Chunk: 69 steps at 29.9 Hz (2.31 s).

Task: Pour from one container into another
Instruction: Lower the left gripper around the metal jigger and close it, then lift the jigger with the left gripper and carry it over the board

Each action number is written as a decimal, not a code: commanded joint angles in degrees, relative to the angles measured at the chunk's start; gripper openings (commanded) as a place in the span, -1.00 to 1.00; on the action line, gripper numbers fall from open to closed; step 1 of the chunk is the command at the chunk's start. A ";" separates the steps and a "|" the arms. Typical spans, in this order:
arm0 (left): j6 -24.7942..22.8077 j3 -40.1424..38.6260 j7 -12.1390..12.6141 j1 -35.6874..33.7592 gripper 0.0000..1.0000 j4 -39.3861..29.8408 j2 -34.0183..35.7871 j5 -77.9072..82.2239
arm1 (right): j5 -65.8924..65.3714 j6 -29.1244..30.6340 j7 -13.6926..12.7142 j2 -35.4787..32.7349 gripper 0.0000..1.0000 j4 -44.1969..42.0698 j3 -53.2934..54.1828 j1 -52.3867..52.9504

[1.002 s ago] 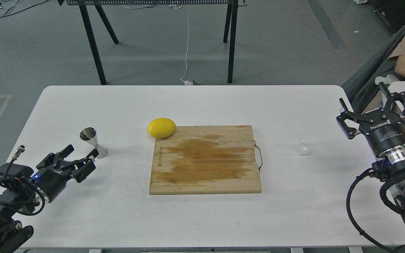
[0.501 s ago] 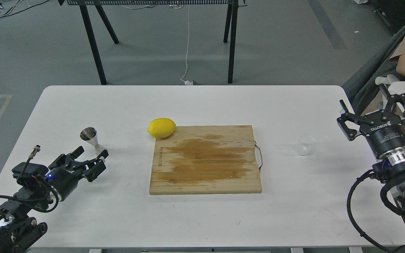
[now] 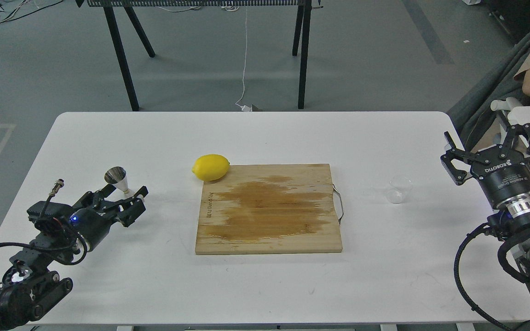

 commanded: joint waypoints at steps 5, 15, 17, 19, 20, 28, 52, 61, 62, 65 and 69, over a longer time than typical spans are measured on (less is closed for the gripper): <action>0.00 0.01 0.00 -1.88 0.97 2.41 -2.38 0.00 | 0.00 0.00 0.05 0.00 0.98 0.04 0.08 0.09; 0.00 0.10 0.00 -4.26 0.94 7.32 -5.80 0.00 | 0.00 0.00 0.05 0.00 0.98 0.04 0.08 0.00; 0.00 0.10 0.00 -4.61 0.92 8.90 -6.77 0.00 | 0.00 0.00 0.05 0.00 0.98 0.04 0.08 0.00; 0.00 0.10 0.00 -5.22 0.89 10.40 -7.47 0.00 | 0.00 0.00 0.05 0.00 0.97 0.13 0.08 0.00; 0.00 0.27 0.00 -5.57 0.87 11.10 -7.91 0.00 | 0.00 0.00 -0.03 0.00 0.98 0.13 0.08 0.00; 0.00 2.56 0.00 -6.54 0.64 13.83 -8.27 -0.17 | 0.00 0.00 0.05 -0.35 0.97 0.13 0.08 0.00; 0.00 4.75 0.00 -7.33 -0.31 15.50 -8.09 0.00 | 0.00 0.00 0.05 -0.35 0.97 0.04 0.08 -0.35; 0.00 4.93 0.00 -7.42 -0.74 15.50 -8.09 0.00 | 0.00 0.00 0.05 -0.35 0.98 -0.14 0.00 -0.35; 0.00 4.93 0.00 -7.42 -0.77 15.50 -8.09 0.00 | 0.00 0.00 0.05 -0.35 0.97 -0.14 0.00 -0.35; 0.00 4.93 0.00 -7.42 -0.79 15.50 -8.09 0.00 | 0.00 0.00 0.05 -0.35 0.98 -0.14 0.00 -0.35; 0.00 4.93 0.00 -7.51 -0.80 15.33 -8.01 0.01 | 0.00 0.00 0.05 -0.35 0.97 -0.22 0.00 -0.35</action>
